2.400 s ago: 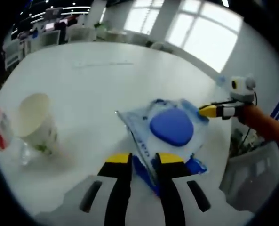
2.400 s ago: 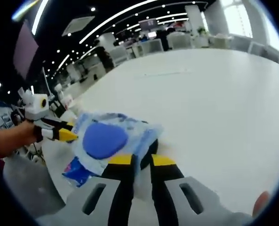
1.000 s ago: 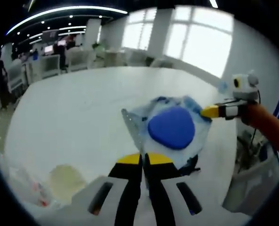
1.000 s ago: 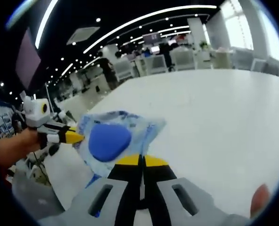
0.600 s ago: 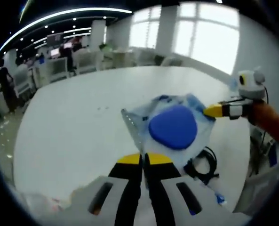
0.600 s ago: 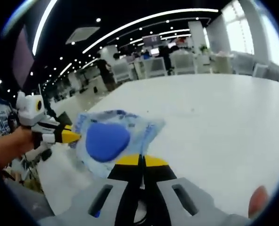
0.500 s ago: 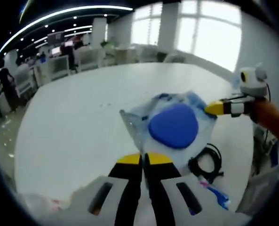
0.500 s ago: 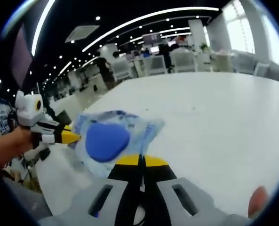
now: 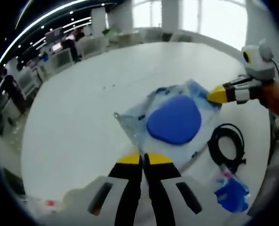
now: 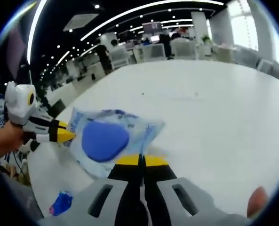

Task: Arrange the tabletop items into an orderly group along one side of the table until the central work area is clear of visible clutter.

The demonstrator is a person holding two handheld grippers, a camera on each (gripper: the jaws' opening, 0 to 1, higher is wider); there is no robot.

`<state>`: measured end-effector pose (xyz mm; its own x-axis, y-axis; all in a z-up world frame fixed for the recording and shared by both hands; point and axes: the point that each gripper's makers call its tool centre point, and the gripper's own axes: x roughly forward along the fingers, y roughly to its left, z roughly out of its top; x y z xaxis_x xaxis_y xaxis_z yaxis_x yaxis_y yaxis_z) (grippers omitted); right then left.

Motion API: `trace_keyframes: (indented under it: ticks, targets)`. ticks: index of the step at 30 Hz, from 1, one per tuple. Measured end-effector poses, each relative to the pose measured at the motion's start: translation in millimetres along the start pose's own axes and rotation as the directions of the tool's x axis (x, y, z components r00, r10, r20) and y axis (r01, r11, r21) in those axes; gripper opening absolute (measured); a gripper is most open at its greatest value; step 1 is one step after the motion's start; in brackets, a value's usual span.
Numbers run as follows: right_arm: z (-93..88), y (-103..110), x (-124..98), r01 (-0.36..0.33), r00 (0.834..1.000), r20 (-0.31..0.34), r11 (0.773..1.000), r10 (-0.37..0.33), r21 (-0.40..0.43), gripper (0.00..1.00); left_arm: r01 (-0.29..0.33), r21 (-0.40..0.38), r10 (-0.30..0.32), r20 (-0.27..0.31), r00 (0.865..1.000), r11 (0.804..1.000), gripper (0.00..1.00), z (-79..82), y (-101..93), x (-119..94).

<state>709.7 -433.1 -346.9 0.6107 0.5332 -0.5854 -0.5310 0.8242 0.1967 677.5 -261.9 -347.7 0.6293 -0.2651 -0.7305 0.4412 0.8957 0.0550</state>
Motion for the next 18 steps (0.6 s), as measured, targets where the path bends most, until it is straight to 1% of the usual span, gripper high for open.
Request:
trace_keyframes:
  ticks: [4,7,15,18]
  targets:
    - [-13.5,-0.5,5.5,0.001,1.000,-0.026,1.000,-0.001,0.006,0.01,-0.007,0.019,0.008,-0.030,1.000,1.000,0.00,-9.4,-1.2,6.7]
    - [-20.9,1.1,7.2,-0.004,0.999,-0.039,1.000,0.005,0.006,0.01,-0.010,0.027,0.012,-0.048,0.999,1.000,0.00,-16.3,-2.1,8.0]
    - [-35.5,3.0,9.2,-0.010,0.997,-0.073,1.000,0.011,0.012,0.01,0.000,0.028,0.002,-0.072,0.997,1.000,0.00,-28.4,-6.0,9.9]
    - [-36.3,3.6,7.1,-0.011,0.997,-0.071,1.000,0.013,0.023,0.01,-0.001,0.028,0.003,-0.075,0.997,1.000,0.00,-31.9,-7.3,8.4]
